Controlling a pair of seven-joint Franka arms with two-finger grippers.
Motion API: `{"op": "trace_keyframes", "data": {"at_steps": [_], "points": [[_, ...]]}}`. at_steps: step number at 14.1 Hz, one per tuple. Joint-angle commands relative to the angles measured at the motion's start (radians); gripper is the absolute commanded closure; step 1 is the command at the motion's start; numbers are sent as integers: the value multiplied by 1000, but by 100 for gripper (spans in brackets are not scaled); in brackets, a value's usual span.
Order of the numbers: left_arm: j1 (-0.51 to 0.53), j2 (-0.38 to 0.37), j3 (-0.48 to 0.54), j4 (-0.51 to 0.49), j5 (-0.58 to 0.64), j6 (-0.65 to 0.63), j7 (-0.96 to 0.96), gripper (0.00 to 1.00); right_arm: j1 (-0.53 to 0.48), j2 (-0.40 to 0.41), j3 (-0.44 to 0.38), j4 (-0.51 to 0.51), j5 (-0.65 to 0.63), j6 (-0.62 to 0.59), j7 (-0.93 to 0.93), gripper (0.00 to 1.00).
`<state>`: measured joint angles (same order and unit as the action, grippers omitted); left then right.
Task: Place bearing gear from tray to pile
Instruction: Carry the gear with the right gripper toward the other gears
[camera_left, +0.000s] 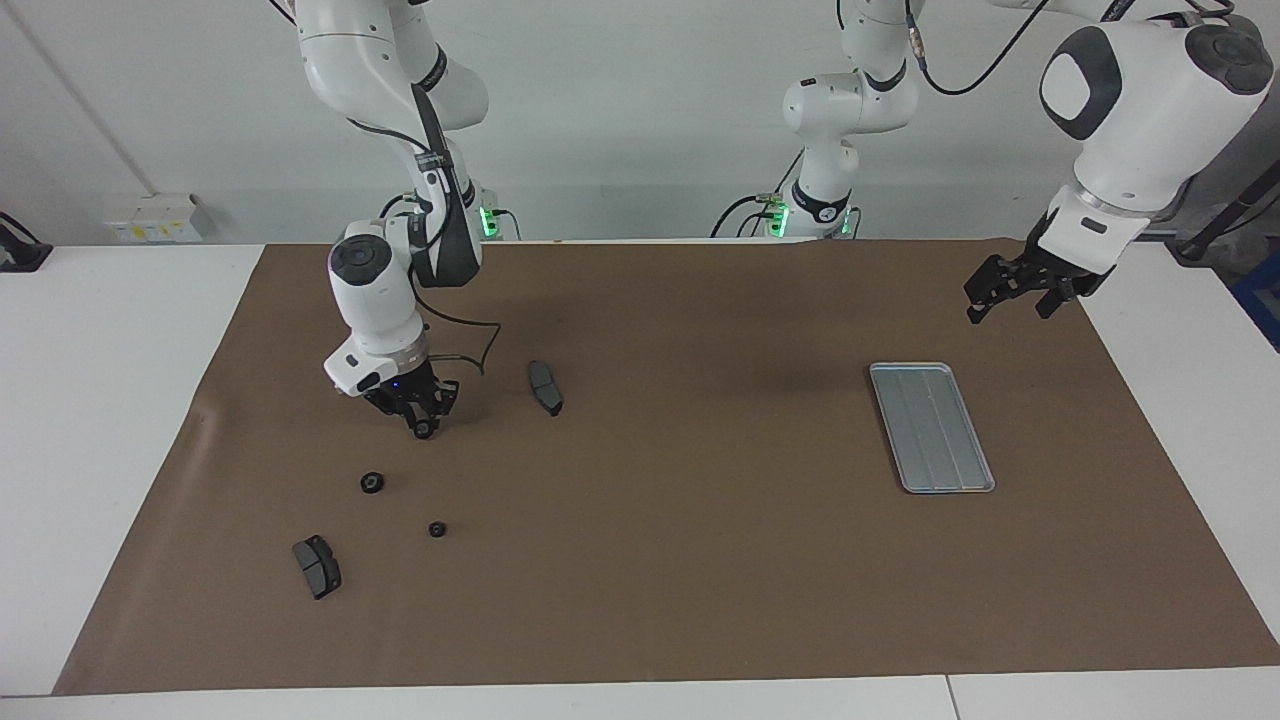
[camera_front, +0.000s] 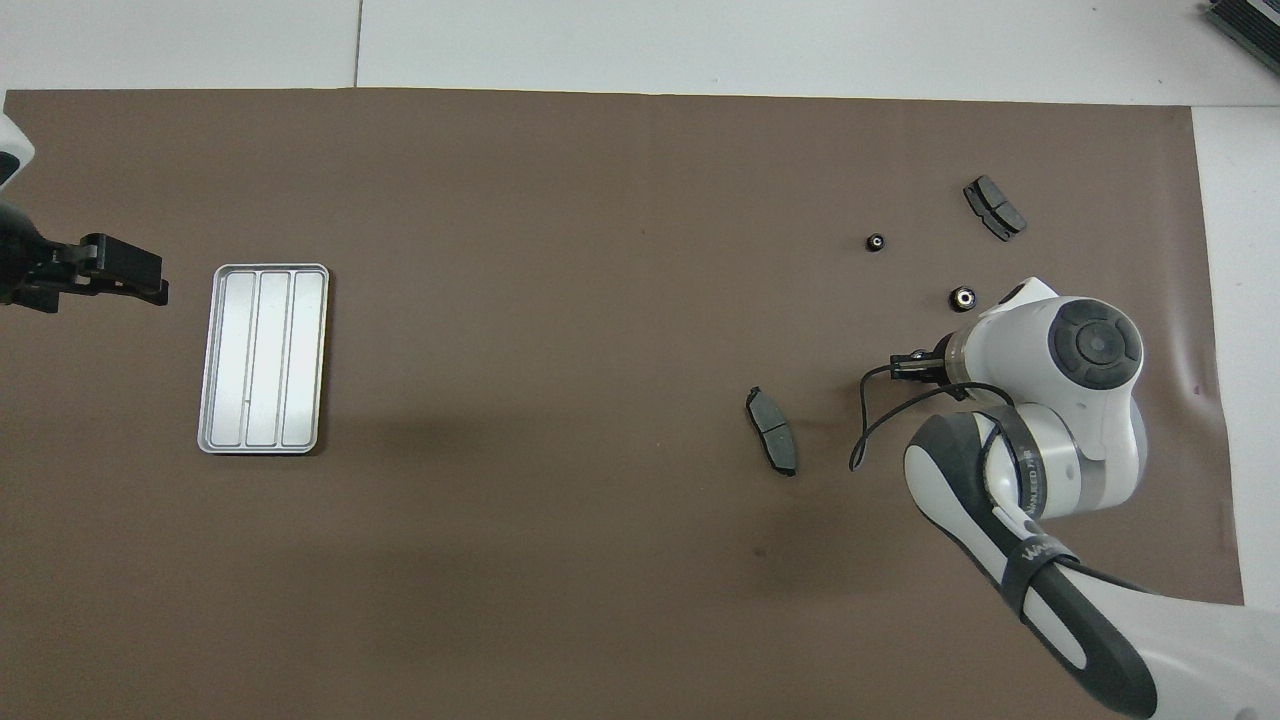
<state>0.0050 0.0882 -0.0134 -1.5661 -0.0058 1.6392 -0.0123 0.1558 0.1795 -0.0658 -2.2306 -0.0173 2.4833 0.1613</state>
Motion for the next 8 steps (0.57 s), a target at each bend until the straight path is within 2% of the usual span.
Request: {"op": "trace_keyframes", "data": {"at_steps": [1, 5, 8], "points": [[-10, -30, 6, -35, 20, 13, 6, 0, 2, -26, -2, -18, 66, 13, -23, 0], [-8, -30, 6, -35, 20, 14, 8, 0, 1, -37, -14, 124, 54, -105, -19, 0], [-8, -30, 6, -35, 20, 14, 9, 0, -25, -55, -19, 291, 8, -300, 26, 0]]}}
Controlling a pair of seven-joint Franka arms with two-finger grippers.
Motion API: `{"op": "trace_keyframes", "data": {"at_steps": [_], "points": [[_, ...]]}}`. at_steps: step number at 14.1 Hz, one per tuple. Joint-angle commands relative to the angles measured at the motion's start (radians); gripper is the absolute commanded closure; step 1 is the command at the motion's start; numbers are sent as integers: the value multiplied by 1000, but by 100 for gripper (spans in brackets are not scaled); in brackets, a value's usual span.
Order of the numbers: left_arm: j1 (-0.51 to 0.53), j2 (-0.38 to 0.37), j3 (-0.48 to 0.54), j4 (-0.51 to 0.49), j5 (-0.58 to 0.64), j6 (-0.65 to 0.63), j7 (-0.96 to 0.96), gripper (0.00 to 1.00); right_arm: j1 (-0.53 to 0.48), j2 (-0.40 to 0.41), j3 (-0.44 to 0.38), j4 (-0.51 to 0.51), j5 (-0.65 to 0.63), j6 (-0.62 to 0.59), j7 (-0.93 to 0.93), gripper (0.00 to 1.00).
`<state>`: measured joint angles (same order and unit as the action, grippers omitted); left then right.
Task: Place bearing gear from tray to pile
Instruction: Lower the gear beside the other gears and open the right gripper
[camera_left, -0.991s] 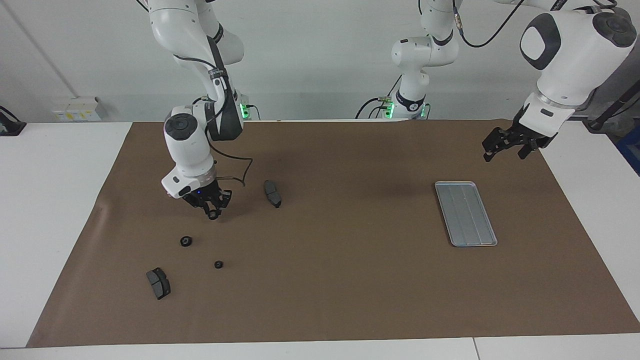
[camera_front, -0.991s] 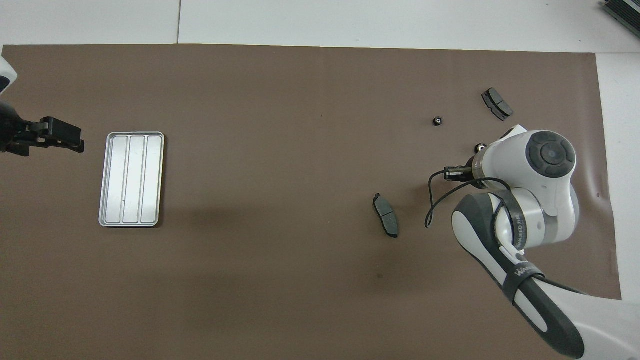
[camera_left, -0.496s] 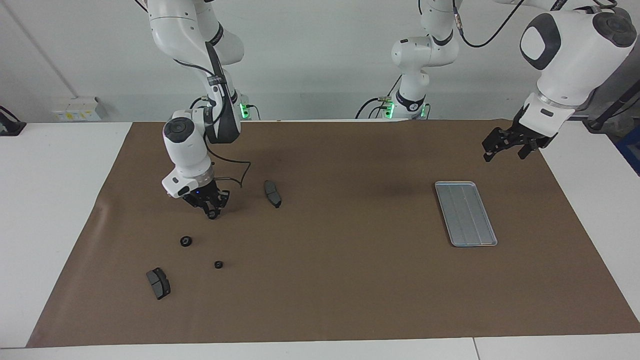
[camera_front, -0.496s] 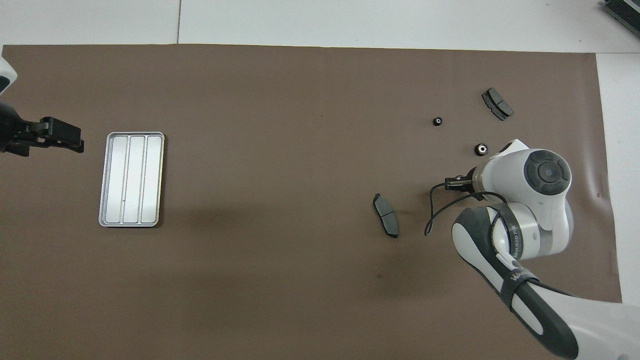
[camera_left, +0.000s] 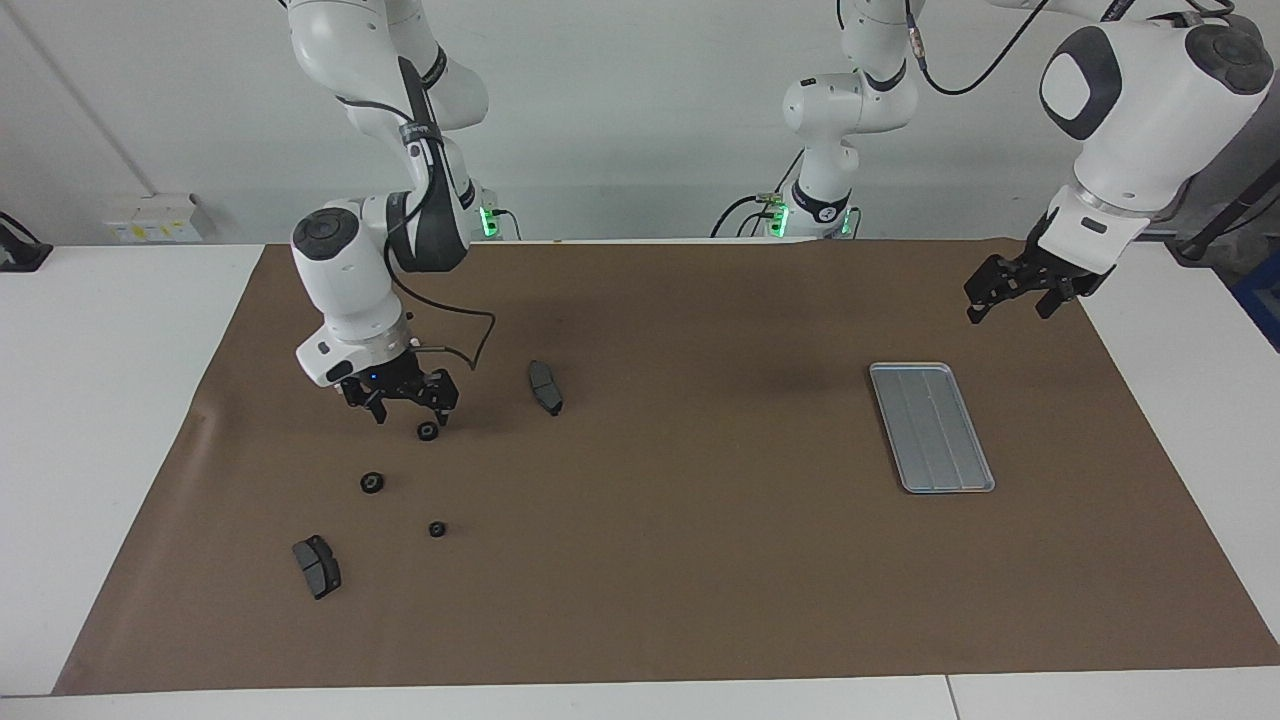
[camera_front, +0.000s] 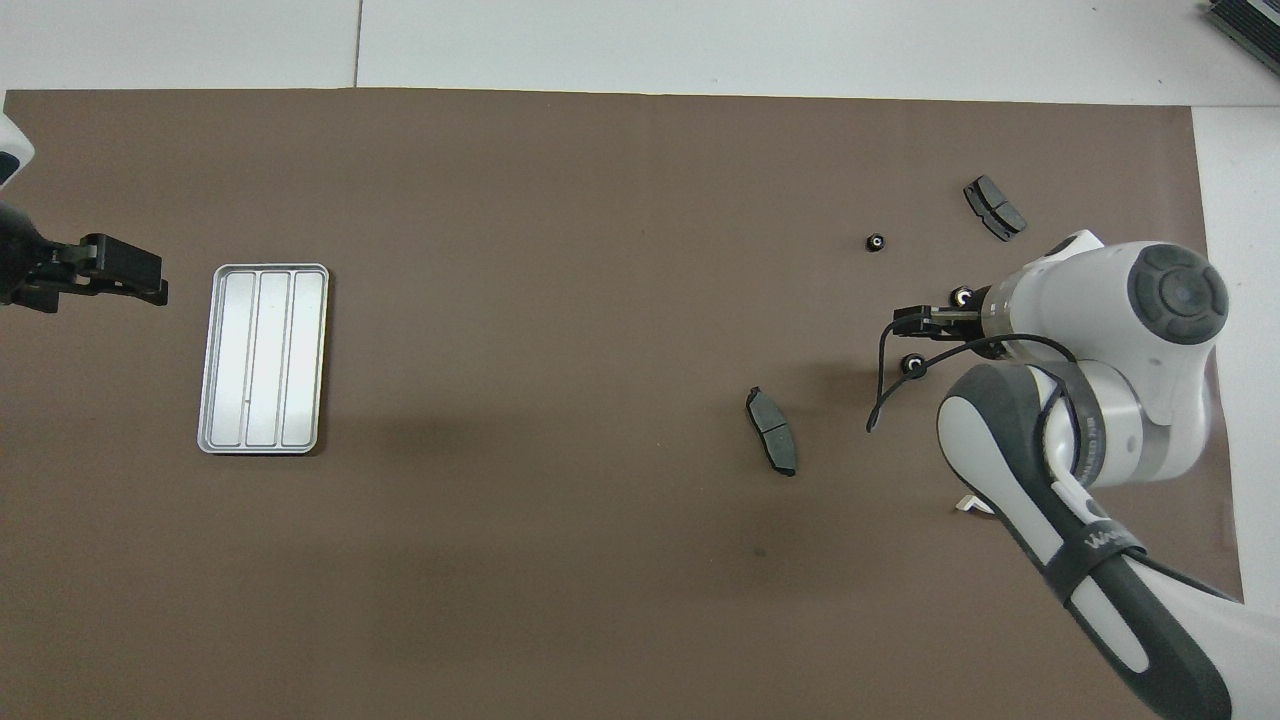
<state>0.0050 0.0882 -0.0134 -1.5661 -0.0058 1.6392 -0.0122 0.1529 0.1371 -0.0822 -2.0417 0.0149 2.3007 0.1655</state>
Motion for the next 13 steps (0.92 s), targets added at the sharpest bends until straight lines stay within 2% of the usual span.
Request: {"op": "trace_keyframes", "data": {"at_steps": [1, 4, 8, 10, 13], "points": [[-7, -30, 6, -35, 20, 14, 11, 0, -36, -25, 2, 156, -36, -185, 23, 0], [-7, -30, 6, -35, 20, 16, 11, 0, -71, -80, 4, 267, -38, -353, 13, 0], [-5, -30, 6, -35, 20, 16, 12, 0, -122, -163, 10, 342, -35, -535, 9, 0], [-4, -30, 6, -35, 20, 16, 12, 0, -127, -168, 4, 420, -36, -639, 6, 0], [-5, -30, 6, -35, 20, 14, 12, 0, -125, -178, -11, 411, -43, -656, -73, 0]]}}
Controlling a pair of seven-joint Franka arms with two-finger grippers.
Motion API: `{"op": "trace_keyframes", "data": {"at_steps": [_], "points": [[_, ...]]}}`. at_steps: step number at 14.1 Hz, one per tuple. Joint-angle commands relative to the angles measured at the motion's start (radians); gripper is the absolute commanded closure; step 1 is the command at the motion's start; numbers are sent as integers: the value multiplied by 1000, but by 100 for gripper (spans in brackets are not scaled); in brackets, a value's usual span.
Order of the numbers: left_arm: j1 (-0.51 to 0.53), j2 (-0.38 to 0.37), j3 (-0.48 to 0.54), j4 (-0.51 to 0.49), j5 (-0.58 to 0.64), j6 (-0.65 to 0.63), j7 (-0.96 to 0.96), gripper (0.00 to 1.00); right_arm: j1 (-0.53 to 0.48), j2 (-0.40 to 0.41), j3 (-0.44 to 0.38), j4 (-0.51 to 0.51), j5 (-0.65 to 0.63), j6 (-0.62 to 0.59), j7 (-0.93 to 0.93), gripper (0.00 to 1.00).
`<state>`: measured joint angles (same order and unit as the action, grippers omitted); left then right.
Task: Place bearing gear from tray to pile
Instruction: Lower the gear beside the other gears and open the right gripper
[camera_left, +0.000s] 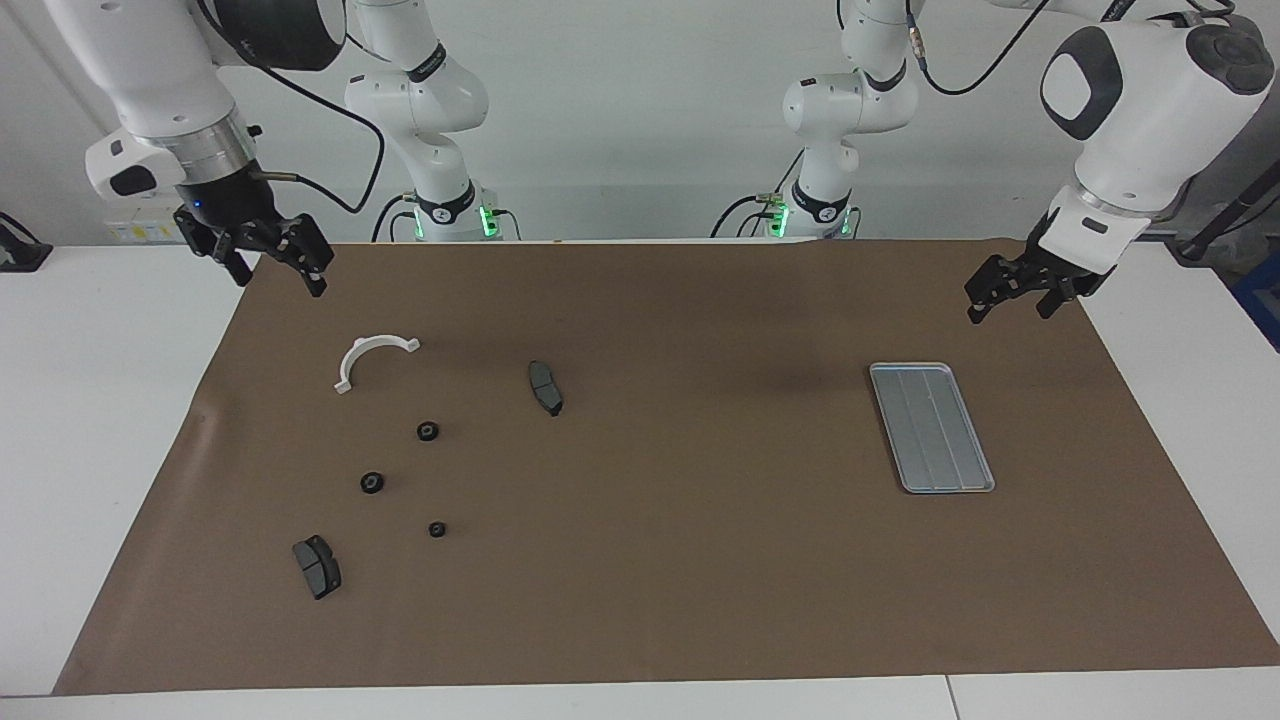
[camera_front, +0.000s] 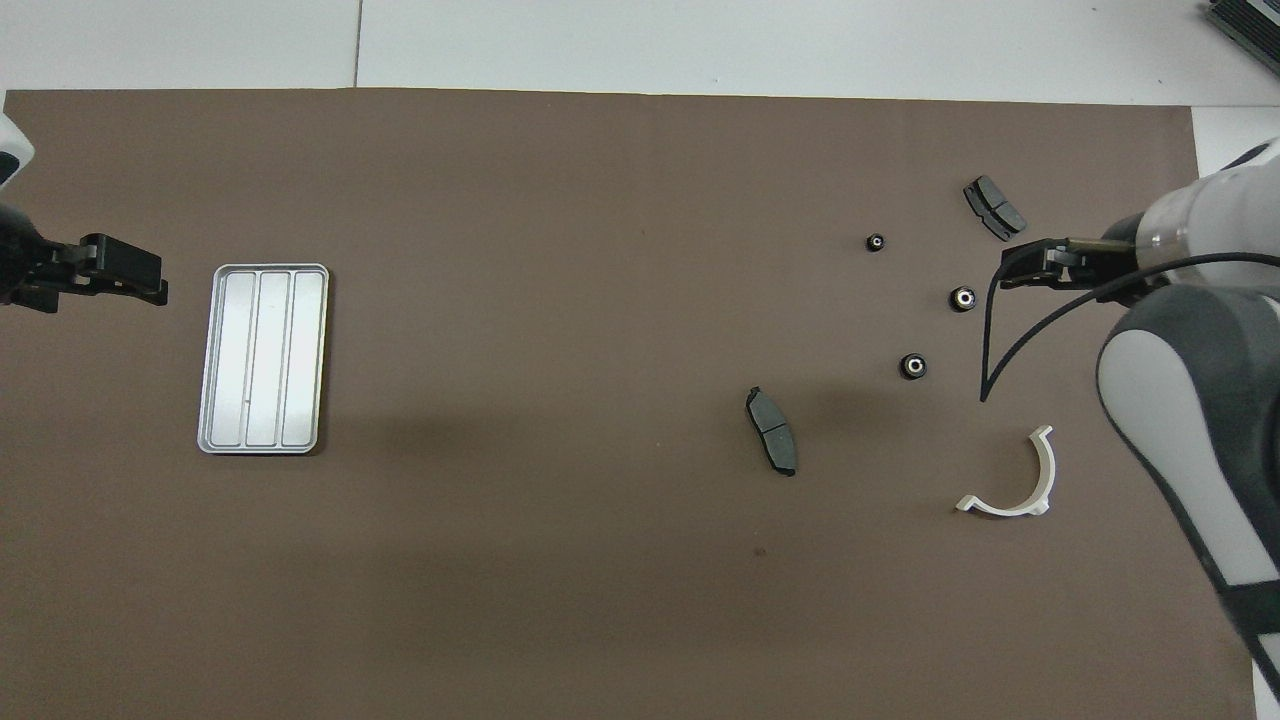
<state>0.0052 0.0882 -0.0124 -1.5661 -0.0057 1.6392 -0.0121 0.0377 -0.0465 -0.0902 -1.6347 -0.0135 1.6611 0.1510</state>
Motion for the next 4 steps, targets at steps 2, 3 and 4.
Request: {"op": "trace_keyframes", "data": {"at_steps": [2, 3, 4], "points": [[-7, -30, 5, -35, 20, 16, 9, 0, -9, 2, -6, -1, -13, -34, -74, 0], [-7, -30, 5, -35, 20, 16, 11, 0, -9, 1, -8, -2, -13, -38, -73, 0], [-7, -31, 5, -35, 20, 16, 12, 0, -9, -6, -8, -5, -13, -52, -65, 0]]}}
